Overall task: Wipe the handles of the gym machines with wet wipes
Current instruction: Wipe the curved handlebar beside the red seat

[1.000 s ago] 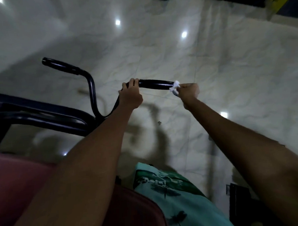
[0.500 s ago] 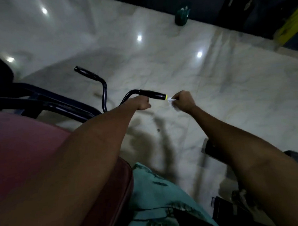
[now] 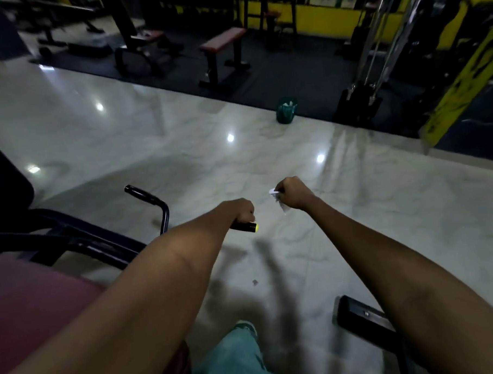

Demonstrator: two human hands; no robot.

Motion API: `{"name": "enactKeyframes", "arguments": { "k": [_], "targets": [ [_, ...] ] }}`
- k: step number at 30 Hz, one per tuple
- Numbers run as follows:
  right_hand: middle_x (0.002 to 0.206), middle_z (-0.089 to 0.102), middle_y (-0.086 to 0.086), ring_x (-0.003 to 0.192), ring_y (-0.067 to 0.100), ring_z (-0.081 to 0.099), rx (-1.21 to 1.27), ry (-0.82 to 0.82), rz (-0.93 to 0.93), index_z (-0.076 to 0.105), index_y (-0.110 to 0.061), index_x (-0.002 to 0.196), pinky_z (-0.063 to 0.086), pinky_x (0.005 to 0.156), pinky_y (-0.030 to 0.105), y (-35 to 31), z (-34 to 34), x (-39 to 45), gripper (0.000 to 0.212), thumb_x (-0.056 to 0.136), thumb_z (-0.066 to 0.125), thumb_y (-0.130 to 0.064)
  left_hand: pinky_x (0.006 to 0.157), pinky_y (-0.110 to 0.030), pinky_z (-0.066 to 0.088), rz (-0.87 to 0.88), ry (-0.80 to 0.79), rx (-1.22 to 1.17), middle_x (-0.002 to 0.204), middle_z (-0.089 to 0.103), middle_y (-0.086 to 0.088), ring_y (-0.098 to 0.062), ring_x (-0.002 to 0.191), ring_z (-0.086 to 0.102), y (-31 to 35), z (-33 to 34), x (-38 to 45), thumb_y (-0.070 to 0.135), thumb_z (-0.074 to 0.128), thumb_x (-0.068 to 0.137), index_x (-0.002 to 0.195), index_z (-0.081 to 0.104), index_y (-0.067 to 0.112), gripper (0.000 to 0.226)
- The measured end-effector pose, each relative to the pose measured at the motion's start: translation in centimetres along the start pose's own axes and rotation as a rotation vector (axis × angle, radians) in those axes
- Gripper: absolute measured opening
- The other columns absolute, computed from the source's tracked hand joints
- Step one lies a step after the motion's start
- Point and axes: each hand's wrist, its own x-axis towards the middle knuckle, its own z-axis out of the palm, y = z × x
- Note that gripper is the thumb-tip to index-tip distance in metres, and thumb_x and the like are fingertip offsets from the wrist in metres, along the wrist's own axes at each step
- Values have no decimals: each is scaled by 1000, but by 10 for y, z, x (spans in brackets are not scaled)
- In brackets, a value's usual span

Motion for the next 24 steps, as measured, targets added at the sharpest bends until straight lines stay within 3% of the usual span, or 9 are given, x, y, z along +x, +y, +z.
{"name": "enactKeyframes", "arguments": {
  "k": [4, 7, 15, 19, 24],
  "targets": [
    [89, 70, 22, 87, 31, 65, -4, -14, -27, 72, 3, 80, 51, 72, 33, 14, -12, 28, 15, 82, 63, -9, 83, -32, 49, -23, 3, -46, 105, 69, -18, -27, 93, 64, -10, -32, 31, 22, 51, 93, 106, 67, 0, 31],
    [85, 69, 23, 84, 32, 64, -35, -54, -53, 71, 1, 77, 51, 71, 34, 24, -20, 61, 17, 83, 63, -12, 77, -30, 48, -38, 51, -81, 101, 69, -17, -23, 81, 58, -16, -61, 58, 22, 50, 94, 106, 67, -3, 32],
    [89, 69, 22, 86, 33, 62, -93, -81, -146, 71, 3, 82, 48, 72, 34, 42, -65, 156, 15, 81, 58, -4, 69, -26, 45, -81, 133, -144, 101, 70, -19, -23, 75, 59, -37, -137, 135, 21, 49, 93, 101, 68, -5, 33],
    [93, 69, 22, 88, 32, 63, -71, -18, -160, 72, 6, 86, 44, 70, 30, 56, -81, 207, 17, 76, 59, 2, 81, -33, 50, -71, 192, -184, 99, 70, -16, -26, 87, 62, -46, -160, 164, 18, 50, 92, 99, 68, -3, 29],
    [97, 70, 21, 92, 31, 64, -73, -103, -269, 72, 5, 89, 47, 75, 33, 63, -79, 262, 23, 71, 57, 5, 74, -31, 50, -152, 147, -181, 86, 69, -12, -23, 74, 61, -74, -174, 196, 19, 52, 89, 83, 67, 4, 22]
  ]
}}
